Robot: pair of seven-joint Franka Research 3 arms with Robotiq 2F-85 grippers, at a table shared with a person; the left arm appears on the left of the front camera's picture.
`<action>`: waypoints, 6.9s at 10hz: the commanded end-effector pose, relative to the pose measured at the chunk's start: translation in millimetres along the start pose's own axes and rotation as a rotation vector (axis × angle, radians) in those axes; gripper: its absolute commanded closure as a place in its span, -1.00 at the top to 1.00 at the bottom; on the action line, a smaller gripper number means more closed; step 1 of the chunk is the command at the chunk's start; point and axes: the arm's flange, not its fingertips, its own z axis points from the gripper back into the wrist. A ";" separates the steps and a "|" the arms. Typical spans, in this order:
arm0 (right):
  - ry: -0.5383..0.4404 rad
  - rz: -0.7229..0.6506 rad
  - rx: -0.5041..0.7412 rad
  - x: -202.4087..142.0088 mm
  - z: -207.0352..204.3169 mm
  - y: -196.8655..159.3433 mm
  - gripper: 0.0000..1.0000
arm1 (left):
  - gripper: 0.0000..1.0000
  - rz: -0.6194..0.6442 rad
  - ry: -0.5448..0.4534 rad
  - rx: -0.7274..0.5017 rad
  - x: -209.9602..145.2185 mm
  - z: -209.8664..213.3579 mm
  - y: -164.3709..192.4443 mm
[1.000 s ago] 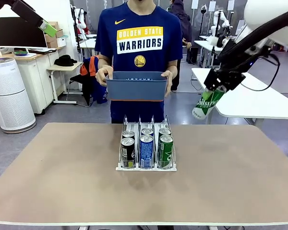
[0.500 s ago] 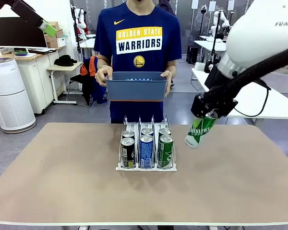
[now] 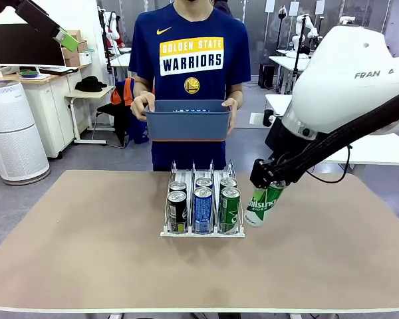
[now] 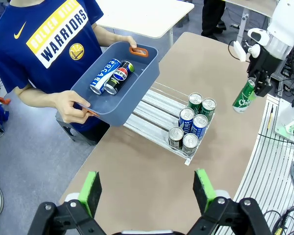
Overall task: Fill the beverage cans into the dispenser.
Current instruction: Place the picked Sprite in the line of the Automatic Can Dispenser with the same cans, then pick up the Ionic drink handed by the human.
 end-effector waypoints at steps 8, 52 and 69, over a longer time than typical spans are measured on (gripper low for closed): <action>0.025 -0.016 -0.027 36.1 -39.6 -3.2 0.15 | 1.00 0.002 0.001 -0.001 -1.9 0.0 0.3; -0.021 0.094 -0.110 110.4 -97.5 5.3 1.00 | 1.00 0.002 0.001 -0.001 -1.9 0.0 0.3; -0.187 0.332 0.032 121.9 127.9 -28.3 1.00 | 1.00 0.002 0.001 -0.001 -1.9 0.0 0.3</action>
